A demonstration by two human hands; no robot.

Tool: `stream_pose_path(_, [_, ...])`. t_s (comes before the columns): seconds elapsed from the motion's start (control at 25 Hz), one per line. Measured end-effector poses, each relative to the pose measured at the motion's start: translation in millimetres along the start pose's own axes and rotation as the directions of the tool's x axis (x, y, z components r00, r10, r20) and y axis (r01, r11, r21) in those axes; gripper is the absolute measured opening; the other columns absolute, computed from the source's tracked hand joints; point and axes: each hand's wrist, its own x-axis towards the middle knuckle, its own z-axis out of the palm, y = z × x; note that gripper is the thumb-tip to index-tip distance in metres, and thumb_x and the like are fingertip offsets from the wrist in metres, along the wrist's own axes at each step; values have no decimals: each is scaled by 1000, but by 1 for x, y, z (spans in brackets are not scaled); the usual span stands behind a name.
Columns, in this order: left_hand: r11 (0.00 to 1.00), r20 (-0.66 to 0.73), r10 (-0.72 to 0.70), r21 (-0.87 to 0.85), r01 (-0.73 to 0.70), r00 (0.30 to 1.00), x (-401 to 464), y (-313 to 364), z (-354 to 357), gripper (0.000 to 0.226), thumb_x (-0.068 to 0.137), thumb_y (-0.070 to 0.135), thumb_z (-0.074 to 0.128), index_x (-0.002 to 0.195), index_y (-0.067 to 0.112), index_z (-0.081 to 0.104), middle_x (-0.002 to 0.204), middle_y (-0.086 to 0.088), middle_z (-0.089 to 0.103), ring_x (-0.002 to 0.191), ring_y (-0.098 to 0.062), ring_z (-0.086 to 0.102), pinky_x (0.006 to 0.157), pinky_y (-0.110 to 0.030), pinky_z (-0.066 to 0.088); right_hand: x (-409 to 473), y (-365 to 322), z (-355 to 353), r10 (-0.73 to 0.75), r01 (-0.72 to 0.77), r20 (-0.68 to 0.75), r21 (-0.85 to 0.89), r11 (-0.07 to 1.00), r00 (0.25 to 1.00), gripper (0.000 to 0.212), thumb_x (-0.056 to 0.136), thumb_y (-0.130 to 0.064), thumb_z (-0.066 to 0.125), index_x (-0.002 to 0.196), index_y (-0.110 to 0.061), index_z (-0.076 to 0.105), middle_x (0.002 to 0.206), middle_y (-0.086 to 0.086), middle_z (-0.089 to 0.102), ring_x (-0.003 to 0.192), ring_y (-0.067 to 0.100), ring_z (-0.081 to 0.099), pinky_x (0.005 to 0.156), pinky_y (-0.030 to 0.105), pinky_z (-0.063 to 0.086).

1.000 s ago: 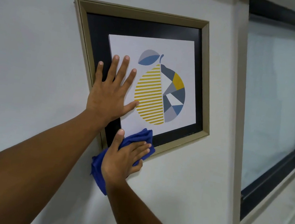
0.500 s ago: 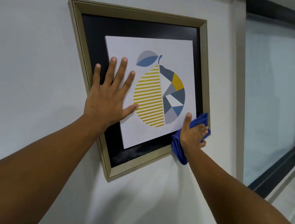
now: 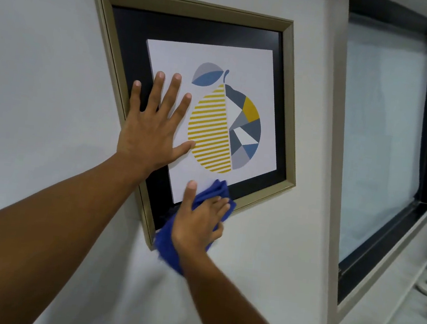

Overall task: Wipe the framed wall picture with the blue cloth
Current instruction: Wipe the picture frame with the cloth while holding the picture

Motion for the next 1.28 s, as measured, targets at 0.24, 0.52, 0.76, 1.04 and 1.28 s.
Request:
stream_pose_path(0.24, [1000, -27, 16, -5, -16, 1000, -1, -1, 4, 97, 86, 79, 18, 158, 20, -8, 167, -14, -17, 153, -38, -13, 122, -62, 4, -92, 1, 41, -143, 142, 194, 20, 990, 971, 96, 75, -81, 0, 155, -28, -1, 164, -9, -16, 149, 9, -19, 121, 38, -6])
stream_pose_path(0.52, [1000, -53, 15, -17, -16, 999, -1, -4, 8, 97, 86, 80, 18, 159, 21, -7, 167, -13, -13, 153, -39, -10, 122, -62, 4, -72, 14, 34, -224, 226, 170, 9, 974, 960, 95, 79, -79, 0, 155, -24, 15, 165, -5, -11, 149, 10, -18, 120, 40, -5])
stream_pose_path(0.76, [1000, -58, 16, 9, -15, 998, 0, -3, 6, 97, 86, 79, 21, 158, 21, -6, 168, -13, -11, 154, -39, -8, 121, -62, 4, 24, 25, -1, -153, 153, -60, -10, 988, 986, 111, 70, -86, -4, 156, -17, 7, 166, 5, -3, 151, 18, -10, 119, 48, 0])
stream_pose_path(1.04, [1000, -58, 13, 17, -12, 998, 1, -3, 8, 98, 85, 82, 20, 158, 22, -6, 168, -12, -11, 154, -39, -7, 120, -61, 1, 116, 44, -49, -95, 81, -158, -92, 992, 983, 80, 95, -65, 18, 154, -11, 16, 165, 9, 9, 152, 25, 5, 118, 51, 8])
stream_pose_path(1.28, [1000, -54, 11, 15, -10, 998, 0, -1, 7, 96, 86, 79, 21, 159, 21, -5, 168, -13, -11, 154, -39, -7, 120, -62, 2, 5, 57, 1, -325, 321, -95, -52, 946, 941, 78, 89, -73, 13, 137, -23, 48, 161, 4, 25, 146, 28, 26, 116, 54, 22])
